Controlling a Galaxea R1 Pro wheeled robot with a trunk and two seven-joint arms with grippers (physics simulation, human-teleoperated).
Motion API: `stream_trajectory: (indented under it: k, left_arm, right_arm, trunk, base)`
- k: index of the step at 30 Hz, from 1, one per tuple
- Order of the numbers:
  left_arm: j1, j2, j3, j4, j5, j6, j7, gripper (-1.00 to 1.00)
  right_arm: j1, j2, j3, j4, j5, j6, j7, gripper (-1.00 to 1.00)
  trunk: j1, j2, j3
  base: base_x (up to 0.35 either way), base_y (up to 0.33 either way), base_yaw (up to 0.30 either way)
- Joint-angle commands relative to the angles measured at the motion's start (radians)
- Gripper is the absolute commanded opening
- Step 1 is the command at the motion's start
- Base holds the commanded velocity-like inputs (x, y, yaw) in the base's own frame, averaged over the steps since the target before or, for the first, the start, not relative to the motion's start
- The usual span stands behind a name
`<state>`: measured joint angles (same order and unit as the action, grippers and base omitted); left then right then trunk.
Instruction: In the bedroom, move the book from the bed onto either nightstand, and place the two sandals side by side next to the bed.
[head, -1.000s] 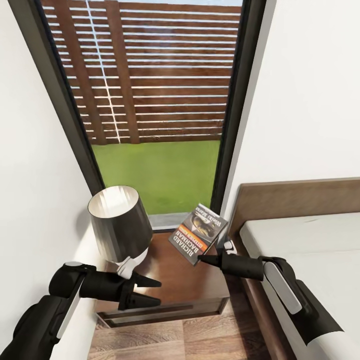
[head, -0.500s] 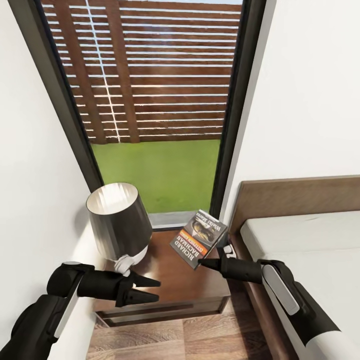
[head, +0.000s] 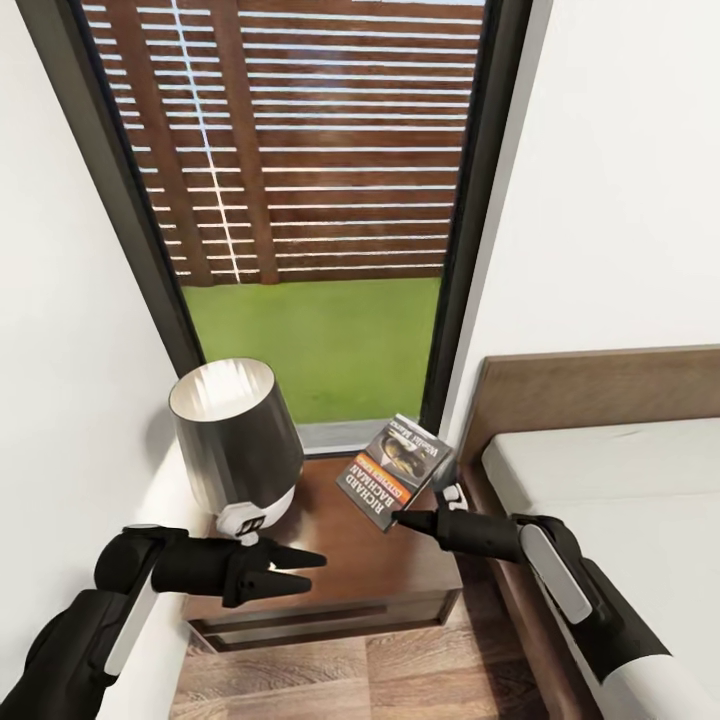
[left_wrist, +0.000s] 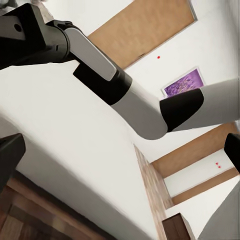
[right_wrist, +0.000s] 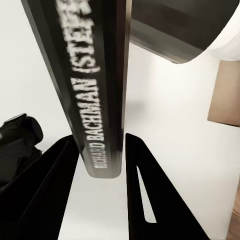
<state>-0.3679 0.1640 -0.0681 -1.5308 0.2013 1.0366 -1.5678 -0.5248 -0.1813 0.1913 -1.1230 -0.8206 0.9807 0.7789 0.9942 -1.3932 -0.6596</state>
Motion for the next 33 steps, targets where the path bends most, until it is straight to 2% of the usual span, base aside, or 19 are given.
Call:
stream_trajectory:
  k: [1, 5, 14, 17, 24, 33]
  left_arm:
    - [-0.001, 0.001, -0.001, 0.0, 0.005, 0.011, -0.003, 1.0]
    - [-0.001, 0.0, 0.0, 0.002, 0.021, 0.011, -0.003, 1.0]
    - [-0.002, 0.002, 0.005, 0.003, 0.051, 0.011, -0.003, 1.0]
    - [-0.002, 0.002, 0.03, 0.003, 0.08, 0.011, -0.003, 1.0]
    - [-0.002, 0.0, 0.092, 0.029, 0.112, 0.011, -0.003, 1.0]
    - [-0.002, -0.008, 0.115, 0.043, 0.125, 0.011, -0.003, 1.0]
  right_arm:
    - [-0.001, 0.001, 0.001, 0.0, -0.003, 0.004, 0.003, -1.0]
    - [-0.002, 0.006, 0.0, 0.0, -0.003, 0.004, 0.002, -1.0]
    - [-0.003, 0.009, -0.022, 0.0, -0.002, 0.005, 0.001, -1.0]
    - [-0.004, 0.021, -0.027, 0.0, -0.001, 0.006, 0.0, -1.0]
    - [-0.006, 0.043, -0.03, 0.0, 0.003, 0.006, -0.02, -1.0]
    - [-0.006, 0.067, -0.03, 0.0, 0.001, 0.006, -0.064, -1.0]
  trunk:
    - [0.004, -0.008, -0.004]
    - [0.019, -0.036, -0.017]
    - [0.019, -0.036, -0.017]
    - [0.019, -0.036, -0.017]
    - [0.019, -0.036, -0.017]
    - [0.019, -0.036, -0.017]
  base:
    - [0.0, 0.0, 0.0]
    - [0.0, 0.0, 0.0]
    - [0.0, 0.0, 0.0]
    - [0.0, 0.0, 0.0]
    - [0.0, 0.0, 0.0]
    - [0.0, 0.0, 0.0]
